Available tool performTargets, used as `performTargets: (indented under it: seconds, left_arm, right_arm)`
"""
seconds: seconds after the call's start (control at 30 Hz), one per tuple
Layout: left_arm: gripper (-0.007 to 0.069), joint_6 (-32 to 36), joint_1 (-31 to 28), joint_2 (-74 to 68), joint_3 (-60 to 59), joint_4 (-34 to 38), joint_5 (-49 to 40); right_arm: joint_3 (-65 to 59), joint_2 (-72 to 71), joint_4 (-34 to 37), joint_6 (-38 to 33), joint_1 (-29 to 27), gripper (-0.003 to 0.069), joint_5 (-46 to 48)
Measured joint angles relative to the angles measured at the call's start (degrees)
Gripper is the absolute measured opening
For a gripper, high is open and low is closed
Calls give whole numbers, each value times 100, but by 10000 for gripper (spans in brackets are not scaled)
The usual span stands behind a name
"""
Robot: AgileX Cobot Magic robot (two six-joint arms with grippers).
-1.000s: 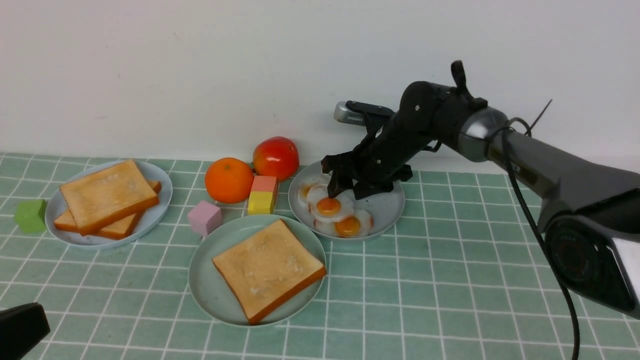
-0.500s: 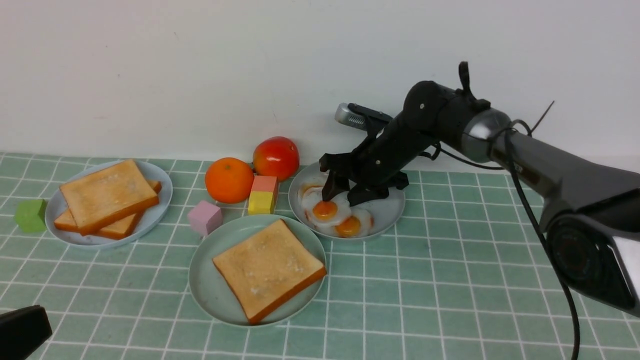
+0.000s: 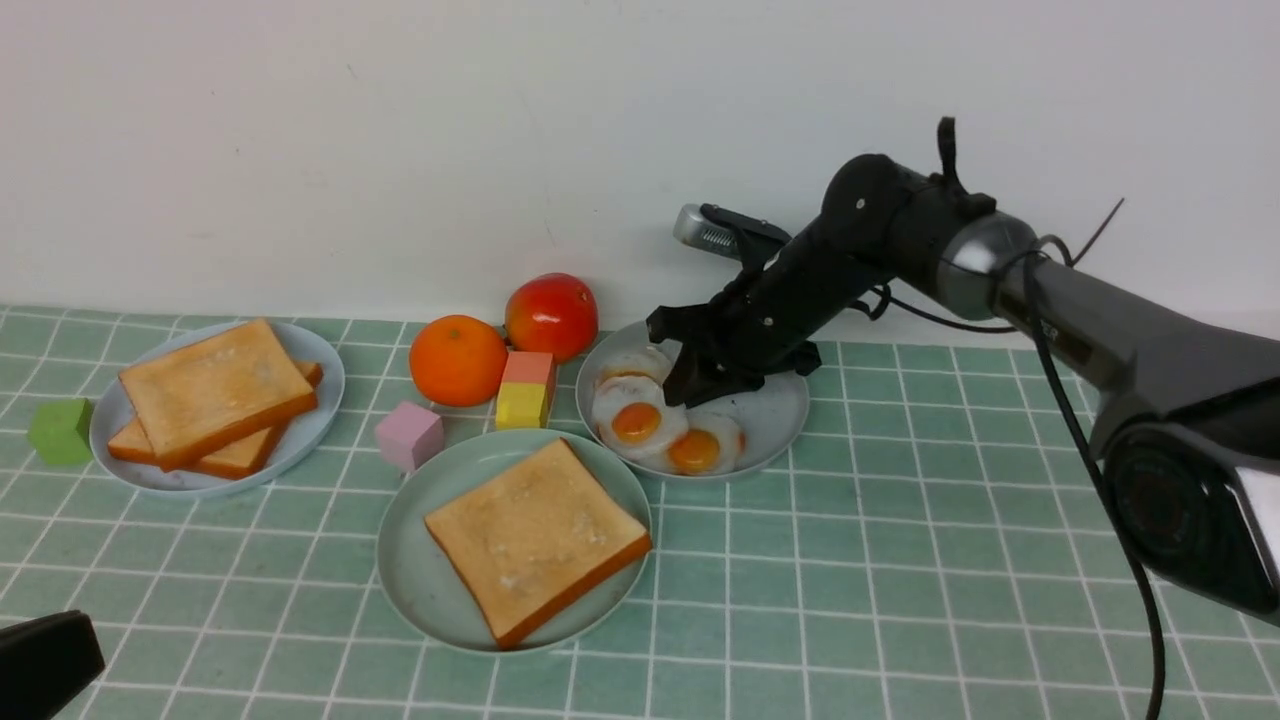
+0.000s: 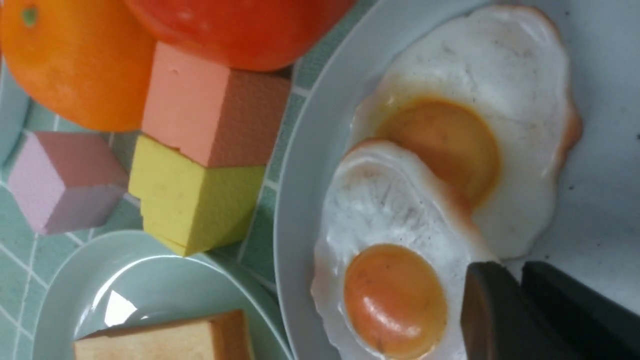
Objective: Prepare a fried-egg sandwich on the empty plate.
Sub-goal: Use the right arm to grab a fried egg, then use the right arm to place the fried egg on the slice of bread in the middle
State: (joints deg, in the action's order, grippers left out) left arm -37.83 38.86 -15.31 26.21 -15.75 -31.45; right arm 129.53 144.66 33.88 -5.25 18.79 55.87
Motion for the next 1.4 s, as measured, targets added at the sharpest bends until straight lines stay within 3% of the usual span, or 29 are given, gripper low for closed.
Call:
performTargets:
  seconds: [0.27,0.5,1.4]
  left_arm:
    - [-13,0,0,0,0,9,0]
    - [-13,-5,0,0,0,9,0]
    - [-11,-5,0,0,0,-211,-127]
  right_arm:
    - [1,-12,78,-151,-7,61,114]
    - [1,-379,311,-703,-49,29,616]
    - [1,-1206,79,-811,-49,20,1419]
